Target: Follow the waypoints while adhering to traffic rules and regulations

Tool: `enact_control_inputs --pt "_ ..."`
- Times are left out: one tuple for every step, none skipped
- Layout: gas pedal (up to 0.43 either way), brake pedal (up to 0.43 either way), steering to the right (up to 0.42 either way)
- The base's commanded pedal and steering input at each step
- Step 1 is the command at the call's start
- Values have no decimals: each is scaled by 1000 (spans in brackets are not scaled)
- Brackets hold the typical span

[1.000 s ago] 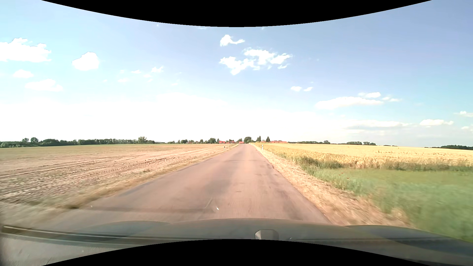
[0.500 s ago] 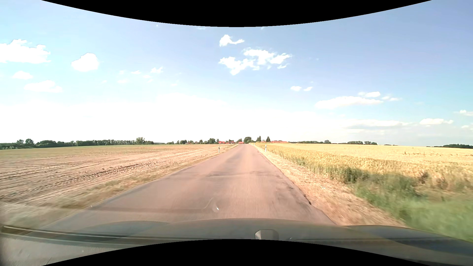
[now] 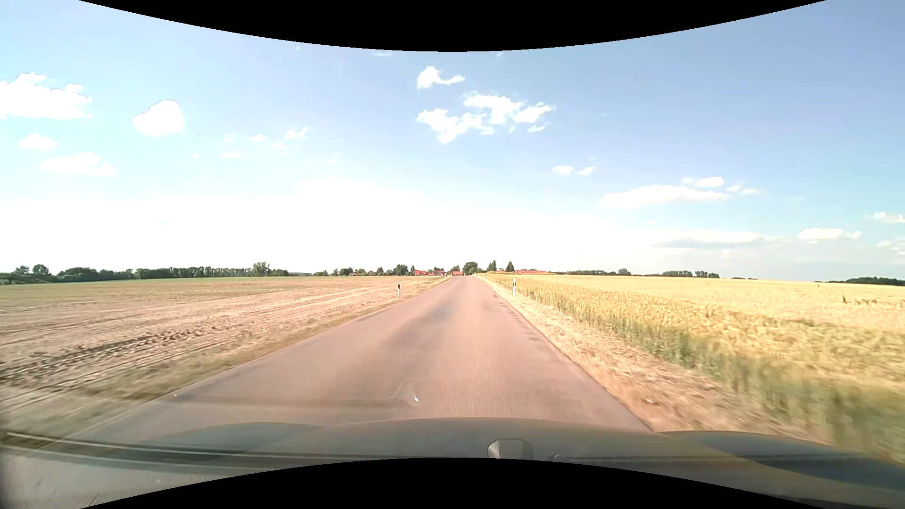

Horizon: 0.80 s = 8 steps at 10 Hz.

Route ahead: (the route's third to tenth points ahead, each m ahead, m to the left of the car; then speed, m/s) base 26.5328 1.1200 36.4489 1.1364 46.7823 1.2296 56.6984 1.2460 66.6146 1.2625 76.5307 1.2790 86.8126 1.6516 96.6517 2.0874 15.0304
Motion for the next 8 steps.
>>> enact_control_inputs --pt "59 6 4" --pt "59 6 4" --pt "59 6 1" --pt "59 6 0" --pt "59 6 0" --pt "59 6 0" --pt "59 6 1" --pt "59 6 2"
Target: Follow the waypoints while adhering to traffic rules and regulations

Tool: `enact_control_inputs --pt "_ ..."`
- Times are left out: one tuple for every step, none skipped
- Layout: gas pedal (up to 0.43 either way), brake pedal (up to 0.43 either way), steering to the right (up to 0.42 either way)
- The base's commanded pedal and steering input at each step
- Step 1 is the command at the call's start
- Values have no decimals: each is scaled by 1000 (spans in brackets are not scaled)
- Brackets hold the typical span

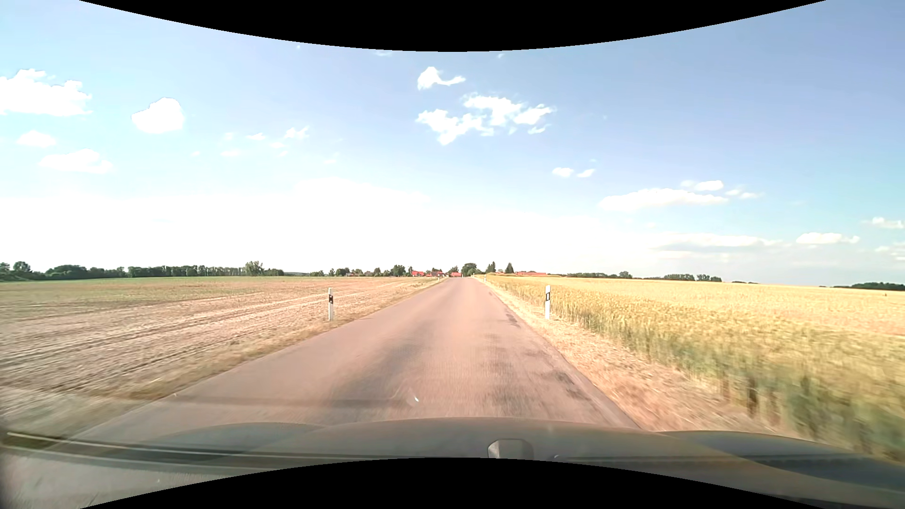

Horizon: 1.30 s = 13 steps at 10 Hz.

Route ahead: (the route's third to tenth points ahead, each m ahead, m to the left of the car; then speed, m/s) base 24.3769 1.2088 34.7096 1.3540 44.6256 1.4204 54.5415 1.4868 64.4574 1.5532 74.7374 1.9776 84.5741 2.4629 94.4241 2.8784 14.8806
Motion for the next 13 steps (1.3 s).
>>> enact_control_inputs --pt "59 6 1" --pt "59 6 -2" --pt "59 6 -2" --pt "59 6 0" --pt "59 6 0" --pt "59 6 0" --pt "59 6 0" --pt "59 6 0" --pt "59 6 0" --pt "59 6 0" --pt "59 6 0" --pt "59 6 0" --pt "59 6 2"
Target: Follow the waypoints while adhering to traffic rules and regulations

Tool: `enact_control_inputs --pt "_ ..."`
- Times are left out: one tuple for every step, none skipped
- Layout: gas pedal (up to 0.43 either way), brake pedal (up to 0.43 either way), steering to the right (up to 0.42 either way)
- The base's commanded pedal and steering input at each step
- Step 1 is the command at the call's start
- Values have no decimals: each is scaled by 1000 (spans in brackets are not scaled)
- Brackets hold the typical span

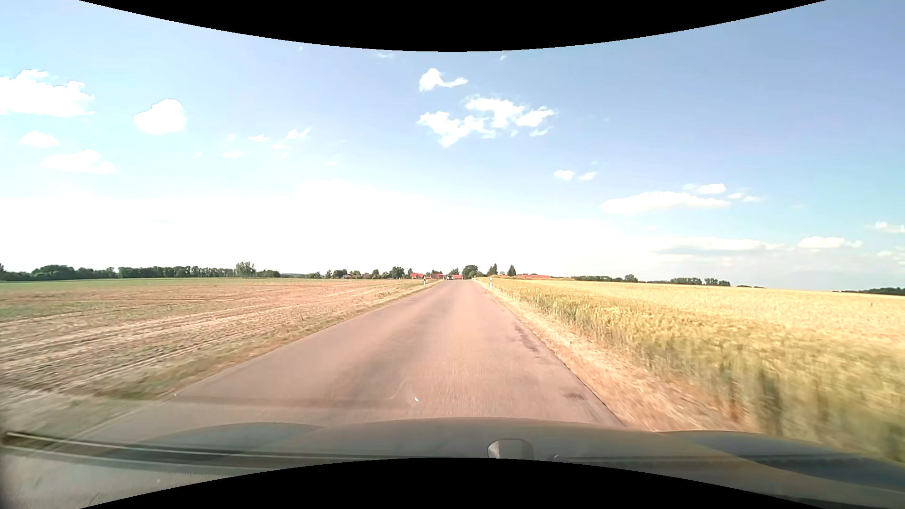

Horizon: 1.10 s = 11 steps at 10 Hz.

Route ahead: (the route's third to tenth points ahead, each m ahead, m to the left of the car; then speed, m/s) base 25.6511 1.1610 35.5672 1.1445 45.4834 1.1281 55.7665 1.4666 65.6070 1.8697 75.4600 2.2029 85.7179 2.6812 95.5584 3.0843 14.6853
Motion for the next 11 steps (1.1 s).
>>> enact_control_inputs --pt "59 6 3" --pt "59 6 3" --pt "59 6 1" --pt "59 6 -1" --pt "59 6 -3" --pt "59 6 -3" --pt "59 6 -4" --pt "59 6 -5" --pt "59 6 -4" --pt "59 6 -4" --pt "59 6 -4"
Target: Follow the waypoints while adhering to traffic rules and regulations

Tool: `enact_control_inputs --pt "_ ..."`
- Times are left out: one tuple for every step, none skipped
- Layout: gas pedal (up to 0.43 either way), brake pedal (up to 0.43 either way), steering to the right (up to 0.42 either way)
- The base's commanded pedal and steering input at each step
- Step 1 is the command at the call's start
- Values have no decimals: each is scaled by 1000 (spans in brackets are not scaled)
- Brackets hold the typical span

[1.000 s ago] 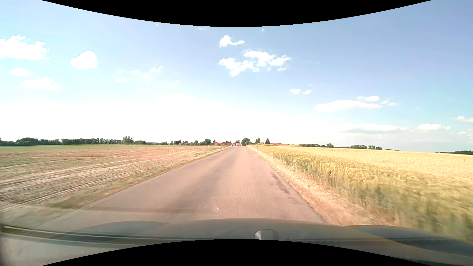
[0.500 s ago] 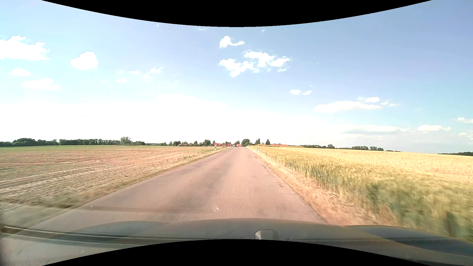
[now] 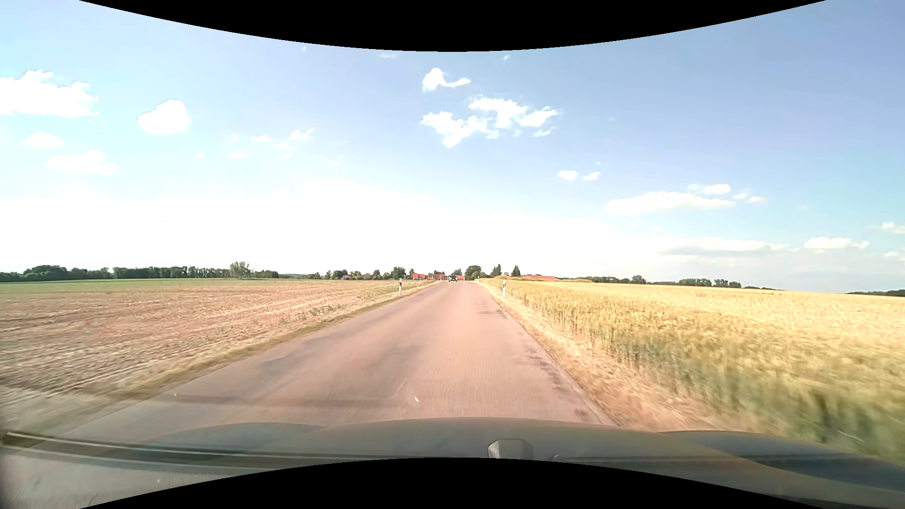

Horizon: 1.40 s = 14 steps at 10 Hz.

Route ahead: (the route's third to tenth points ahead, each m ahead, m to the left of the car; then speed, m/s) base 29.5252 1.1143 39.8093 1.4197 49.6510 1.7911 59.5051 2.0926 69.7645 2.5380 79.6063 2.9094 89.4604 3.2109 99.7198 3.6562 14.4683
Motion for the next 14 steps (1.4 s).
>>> enact_control_inputs --pt "59 6 -3" --pt "59 6 -4" --pt "59 6 -3" --pt "59 6 -1" --pt "59 6 -1" --pt "59 6 -1" --pt "59 6 0" --pt "59 6 -1" --pt "59 6 0" --pt "59 6 -1" --pt "59 6 0" --pt "59 6 -1" --pt "59 6 2" --pt "59 6 5"
